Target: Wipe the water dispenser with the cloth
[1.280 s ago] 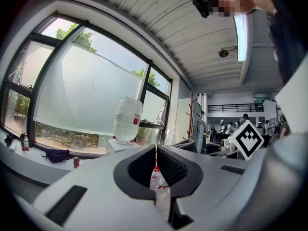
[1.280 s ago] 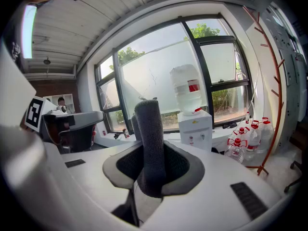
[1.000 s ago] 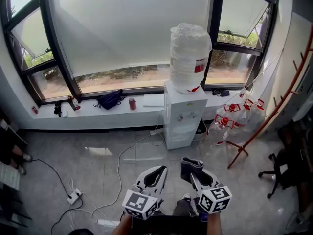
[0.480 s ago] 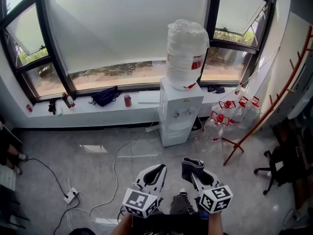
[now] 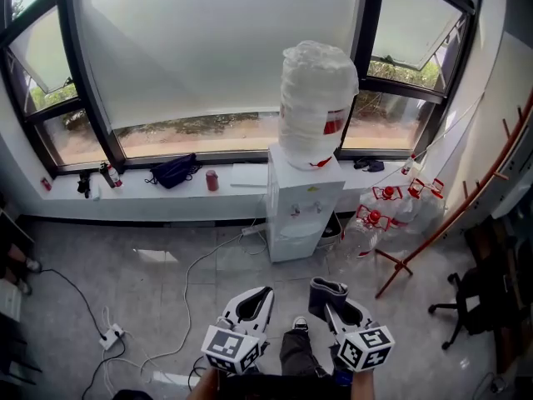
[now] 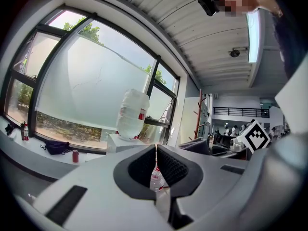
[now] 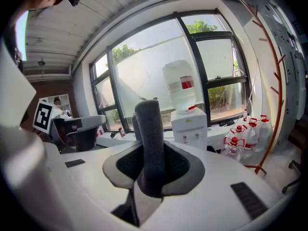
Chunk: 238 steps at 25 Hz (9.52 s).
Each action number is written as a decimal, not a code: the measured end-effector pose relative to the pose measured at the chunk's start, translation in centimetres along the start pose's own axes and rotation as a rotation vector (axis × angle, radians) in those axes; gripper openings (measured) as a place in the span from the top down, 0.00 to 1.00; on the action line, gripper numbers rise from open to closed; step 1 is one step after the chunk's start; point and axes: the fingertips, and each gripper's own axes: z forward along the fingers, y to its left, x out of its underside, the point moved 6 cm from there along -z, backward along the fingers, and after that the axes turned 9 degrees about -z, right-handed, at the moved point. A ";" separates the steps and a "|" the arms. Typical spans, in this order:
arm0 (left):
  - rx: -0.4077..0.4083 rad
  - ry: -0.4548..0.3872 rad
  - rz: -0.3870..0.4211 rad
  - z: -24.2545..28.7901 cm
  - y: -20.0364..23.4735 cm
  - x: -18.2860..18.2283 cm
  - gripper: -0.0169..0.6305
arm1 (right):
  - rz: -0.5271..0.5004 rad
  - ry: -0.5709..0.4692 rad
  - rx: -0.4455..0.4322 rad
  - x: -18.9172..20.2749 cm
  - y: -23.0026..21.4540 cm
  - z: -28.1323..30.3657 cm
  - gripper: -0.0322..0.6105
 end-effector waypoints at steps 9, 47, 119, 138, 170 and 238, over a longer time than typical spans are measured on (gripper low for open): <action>-0.126 -0.010 0.007 11.6 1.1 -2.4 0.94 | -0.019 0.031 -0.083 -4.1 -12.1 8.6 0.78; -0.286 -0.010 0.129 26.3 6.7 -8.5 0.94 | 0.060 0.258 -0.281 -11.2 -22.5 45.1 0.78; -0.180 0.073 0.134 27.8 10.3 4.0 0.94 | -0.493 0.205 -0.215 -1.1 -25.2 47.5 0.78; -0.103 0.102 0.131 34.4 8.9 7.1 0.94 | -0.323 0.250 0.049 3.4 -42.2 40.4 0.78; -0.167 0.136 0.135 35.1 22.2 17.4 0.94 | -0.426 0.283 -0.230 18.5 -25.4 59.8 0.78; -0.103 0.211 0.109 37.8 24.0 24.9 0.94 | -0.274 0.536 0.128 30.4 -45.2 54.8 0.78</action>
